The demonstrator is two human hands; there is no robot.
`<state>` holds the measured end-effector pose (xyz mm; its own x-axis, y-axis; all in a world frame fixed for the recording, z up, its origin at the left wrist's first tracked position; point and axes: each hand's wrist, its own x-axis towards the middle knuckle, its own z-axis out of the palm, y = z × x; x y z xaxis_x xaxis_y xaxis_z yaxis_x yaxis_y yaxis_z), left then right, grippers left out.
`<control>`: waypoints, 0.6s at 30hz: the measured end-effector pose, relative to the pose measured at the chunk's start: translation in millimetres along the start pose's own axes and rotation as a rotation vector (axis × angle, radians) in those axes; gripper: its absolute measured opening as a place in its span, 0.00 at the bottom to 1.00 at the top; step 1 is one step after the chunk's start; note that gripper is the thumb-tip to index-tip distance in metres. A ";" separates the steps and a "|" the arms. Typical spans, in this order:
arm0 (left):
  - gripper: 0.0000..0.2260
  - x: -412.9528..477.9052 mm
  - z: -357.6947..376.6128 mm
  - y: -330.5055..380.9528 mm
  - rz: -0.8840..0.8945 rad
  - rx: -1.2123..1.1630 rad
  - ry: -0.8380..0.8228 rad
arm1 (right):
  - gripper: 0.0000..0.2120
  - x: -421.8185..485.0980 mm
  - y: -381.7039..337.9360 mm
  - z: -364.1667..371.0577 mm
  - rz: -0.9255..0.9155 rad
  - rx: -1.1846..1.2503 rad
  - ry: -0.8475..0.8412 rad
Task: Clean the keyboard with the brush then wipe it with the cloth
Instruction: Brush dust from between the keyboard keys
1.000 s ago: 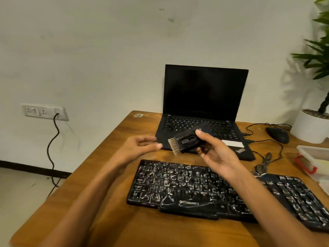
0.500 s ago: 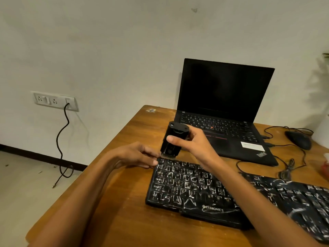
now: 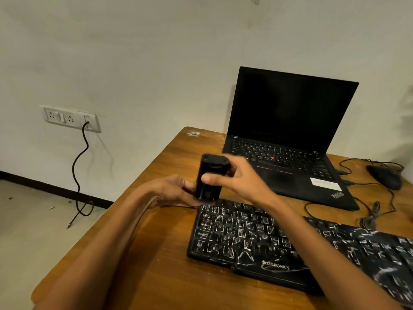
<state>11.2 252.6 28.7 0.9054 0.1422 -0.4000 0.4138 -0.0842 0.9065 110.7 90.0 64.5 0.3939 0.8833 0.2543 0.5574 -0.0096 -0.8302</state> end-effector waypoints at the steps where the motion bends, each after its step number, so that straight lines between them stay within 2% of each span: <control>1: 0.12 0.1 -0.5 0.2 0.002 -0.002 0.002 | 0.12 -1.4 3.7 4.7 -0.006 0.004 -0.007; 7: 0.14 1.7 -0.6 1.3 -0.010 -0.039 0.004 | 0.18 -16.9 11.5 -37.1 0.022 -0.102 -0.006; 11: 0.14 1.8 -1.9 -0.3 -0.006 -0.019 0.016 | 0.13 -4.2 3.2 -15.2 -0.044 -0.077 0.021; 13: 0.12 1.8 -0.8 -1.1 0.001 -0.003 0.022 | 0.13 -0.9 6.5 -0.5 -0.046 -0.093 0.005; 18: 0.14 3.1 -0.6 0.1 -0.009 -0.049 0.023 | 0.21 -15.6 16.3 -33.3 0.004 -0.151 0.013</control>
<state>14.0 253.6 27.7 0.8990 0.1654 -0.4054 0.4161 -0.0343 0.9087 138.0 60.4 63.5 0.4053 0.8771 0.2579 0.6586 -0.0844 -0.7478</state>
